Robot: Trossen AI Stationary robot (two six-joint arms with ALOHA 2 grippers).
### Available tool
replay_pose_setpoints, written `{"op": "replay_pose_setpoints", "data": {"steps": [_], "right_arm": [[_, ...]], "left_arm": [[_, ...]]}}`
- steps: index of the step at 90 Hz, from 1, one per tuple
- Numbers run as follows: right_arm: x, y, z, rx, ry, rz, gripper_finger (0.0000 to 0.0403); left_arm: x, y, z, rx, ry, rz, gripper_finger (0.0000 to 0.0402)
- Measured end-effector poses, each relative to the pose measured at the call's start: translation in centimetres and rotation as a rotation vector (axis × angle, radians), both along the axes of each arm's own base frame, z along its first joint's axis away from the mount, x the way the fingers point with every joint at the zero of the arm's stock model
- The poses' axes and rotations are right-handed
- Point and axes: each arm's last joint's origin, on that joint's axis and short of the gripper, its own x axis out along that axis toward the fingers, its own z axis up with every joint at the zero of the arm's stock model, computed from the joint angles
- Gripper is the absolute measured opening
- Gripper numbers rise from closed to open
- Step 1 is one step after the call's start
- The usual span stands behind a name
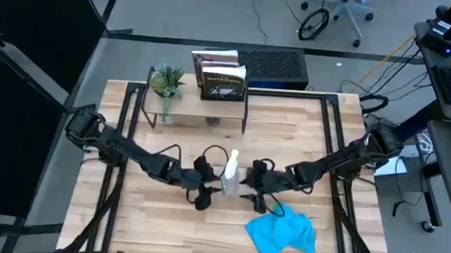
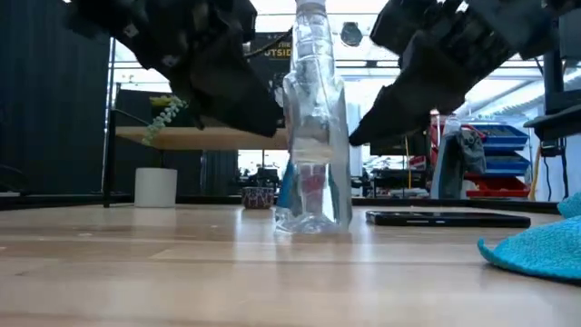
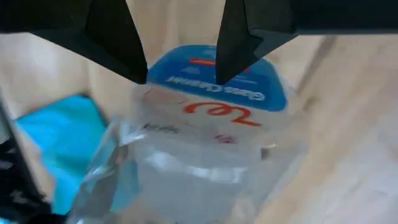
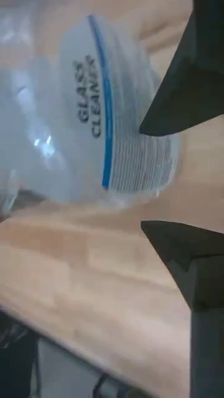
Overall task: Apply microfiber cloth
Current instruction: Spray the back of the black cellphone using the transparent spray bottle
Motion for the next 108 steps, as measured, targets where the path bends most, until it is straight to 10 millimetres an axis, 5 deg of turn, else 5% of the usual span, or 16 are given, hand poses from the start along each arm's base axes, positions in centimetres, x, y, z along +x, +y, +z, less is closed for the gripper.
{"op": "replay_pose_setpoints", "data": {"steps": [15, 28, 43, 53, 68, 84, 108], "right_arm": [[-0.9, 1.0, 0.7, -0.026, 0.064, 0.042, 0.0215], [-1.5, 0.7, 4.0, -0.059, 0.106, 0.038, 0.0215], [-2.3, -1.3, 8.3, -0.287, 0.024, -0.113, 0.0215], [-2.7, -3.8, 10.1, -0.483, -0.04, -0.271, 0.0215], [-1.7, -8.4, 11.6, -0.481, -0.118, -0.27, 0.0215], [-0.1, -12.1, 11.1, -0.353, -0.171, -0.164, 0.0215], [2.0, -12.2, 10.7, -0.271, -0.333, 0.026, 0.0215]], "left_arm": [[-1.0, -1.3, 0.3, -0.027, 0.022, -0.005, 0.0178], [-2.2, -1.5, 3.7, -0.022, -0.039, 0.027, 0.0178], [-3.6, -0.9, 7.9, 0.044, -0.15, 0.053, 0.0178], [-3.6, -0.8, 9.1, 0.045, -0.219, 0.039, 0.0178], [-2.8, -2.0, 8.6, -0.007, -0.26, -0.066, 0.0178], [-1.3, -3.9, 7.0, -0.045, -0.327, -0.099, 0.0178], [1.3, -4.4, 3.9, -0.066, -0.368, -0.072, 0.0178]]}}
